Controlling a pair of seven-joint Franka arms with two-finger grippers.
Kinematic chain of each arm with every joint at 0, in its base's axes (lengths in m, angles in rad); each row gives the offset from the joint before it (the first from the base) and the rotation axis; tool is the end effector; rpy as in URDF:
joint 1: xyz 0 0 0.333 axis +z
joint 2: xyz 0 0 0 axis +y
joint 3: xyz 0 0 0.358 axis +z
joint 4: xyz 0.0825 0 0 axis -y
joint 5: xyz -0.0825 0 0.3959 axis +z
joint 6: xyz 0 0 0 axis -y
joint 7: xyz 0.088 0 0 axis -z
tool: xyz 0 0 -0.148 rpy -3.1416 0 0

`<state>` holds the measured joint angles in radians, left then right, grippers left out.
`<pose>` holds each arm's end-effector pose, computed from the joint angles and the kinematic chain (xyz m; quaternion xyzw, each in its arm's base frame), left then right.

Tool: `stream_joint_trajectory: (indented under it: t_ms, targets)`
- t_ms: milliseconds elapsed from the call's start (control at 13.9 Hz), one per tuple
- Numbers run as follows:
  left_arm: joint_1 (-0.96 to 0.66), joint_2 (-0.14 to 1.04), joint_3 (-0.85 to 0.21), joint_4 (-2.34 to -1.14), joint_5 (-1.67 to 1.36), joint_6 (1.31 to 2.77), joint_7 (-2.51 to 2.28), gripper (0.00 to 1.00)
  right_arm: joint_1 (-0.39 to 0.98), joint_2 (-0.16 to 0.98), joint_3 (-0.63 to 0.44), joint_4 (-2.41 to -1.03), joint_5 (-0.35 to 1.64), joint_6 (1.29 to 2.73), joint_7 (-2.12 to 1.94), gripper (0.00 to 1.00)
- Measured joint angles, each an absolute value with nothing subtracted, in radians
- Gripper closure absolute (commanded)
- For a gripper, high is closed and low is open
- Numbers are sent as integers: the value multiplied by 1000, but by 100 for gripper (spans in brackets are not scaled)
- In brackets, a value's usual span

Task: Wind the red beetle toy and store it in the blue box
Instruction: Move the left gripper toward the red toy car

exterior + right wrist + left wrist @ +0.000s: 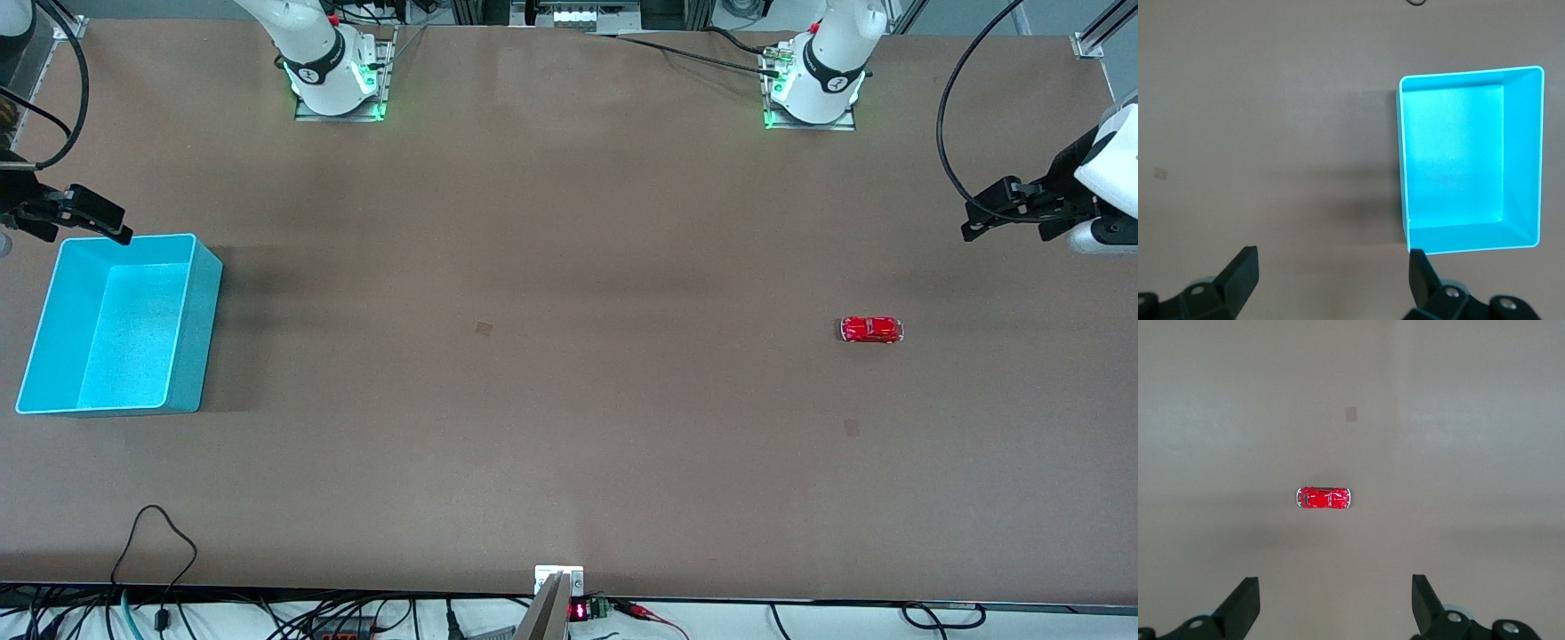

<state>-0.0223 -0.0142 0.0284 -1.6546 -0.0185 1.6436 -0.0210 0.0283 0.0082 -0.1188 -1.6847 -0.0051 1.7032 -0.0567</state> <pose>0.5666 0.0009 0.5992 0.9999 0.0142 0.0015 0.0094 0.5755 -0.0527 0.5769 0.9998 -0.0166 0.0049 0.0034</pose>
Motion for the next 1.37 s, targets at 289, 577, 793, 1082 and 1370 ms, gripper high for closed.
stream_joint_trajectory:
  t_ms: [289,577,793,1082,1370]
  targets:
    - [-23,-14,28,-1655,-18,1644,-21,0,28,8,-119,-1685,-5,1704,-57,0]
    - [-23,-14,28,-1655,-18,1641,-21,0,28,8,-118,-1685,-5,1704,-57,0]
    - [-23,-15,27,-1648,-18,1544,-21,0,28,8,-119,-1685,-5,1705,-57,0]
    - [-26,-15,27,-1621,-18,1354,-21,0,28,8,-119,-1685,-5,1705,-57,0]
    - [-28,-7,27,-1620,-18,1278,33,0,28,8,-119,-1685,-5,1705,-57,0]
